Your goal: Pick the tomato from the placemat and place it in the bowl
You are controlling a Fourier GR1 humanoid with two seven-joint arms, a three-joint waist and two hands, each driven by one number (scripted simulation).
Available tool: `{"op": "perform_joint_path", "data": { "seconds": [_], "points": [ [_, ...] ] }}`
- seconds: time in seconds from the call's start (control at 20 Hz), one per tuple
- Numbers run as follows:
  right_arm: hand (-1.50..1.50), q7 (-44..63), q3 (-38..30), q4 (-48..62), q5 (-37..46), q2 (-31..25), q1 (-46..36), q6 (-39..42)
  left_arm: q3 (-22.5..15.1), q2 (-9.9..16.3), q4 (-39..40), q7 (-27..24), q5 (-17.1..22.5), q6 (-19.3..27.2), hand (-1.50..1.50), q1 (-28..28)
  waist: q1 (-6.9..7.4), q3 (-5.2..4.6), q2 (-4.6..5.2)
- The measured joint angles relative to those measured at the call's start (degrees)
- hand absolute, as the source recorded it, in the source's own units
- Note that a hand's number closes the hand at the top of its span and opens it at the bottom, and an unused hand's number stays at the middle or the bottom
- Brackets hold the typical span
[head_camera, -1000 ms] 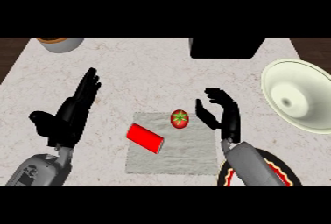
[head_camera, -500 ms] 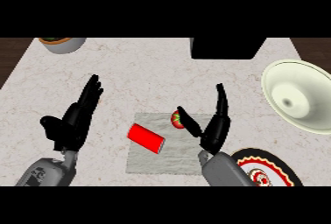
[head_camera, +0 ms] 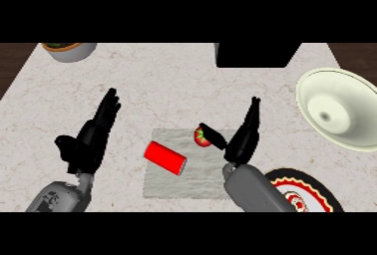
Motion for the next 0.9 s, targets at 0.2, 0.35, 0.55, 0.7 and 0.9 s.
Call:
{"op": "perform_joint_path", "data": {
  "seconds": [0.2,0.35,0.55,0.7,0.9],
  "points": [
    [-1.5,9.19,0.79,3.84,-0.94,0.18,-3.76,2.47,-0.01,-0.46,0.77,-0.43,-0.21,-0.1,0.0,0.04,-0.01,0.0,-0.06],
    [-1.5,17.25,2.28,6.96,-1.47,0.25,-7.29,4.81,0.21,-0.34,1.04,0.25,-0.36,-0.33,0.0,-0.87,0.19,0.06,-0.08],
    [-1.5,29.0,5.57,9.22,-1.11,0.3,-11.59,8.52,0.69,-0.53,1.47,-0.02,-0.34,-0.54,0.0,-0.82,0.06,0.12,-0.2],
    [-1.5,37.97,9.03,9.53,0.62,0.28,-14.84,10.89,1.16,-0.87,2.17,-0.48,-0.35,-0.89,0.0,-1.1,-0.14,0.18,-0.21],
    [-1.5,46.38,13.43,7.22,5.82,0.29,-16.45,12.61,1.24,-1.55,1.85,-1.06,-1.11,-0.67,0.0,-0.15,-0.51,0.29,-0.2]
  ]
}}
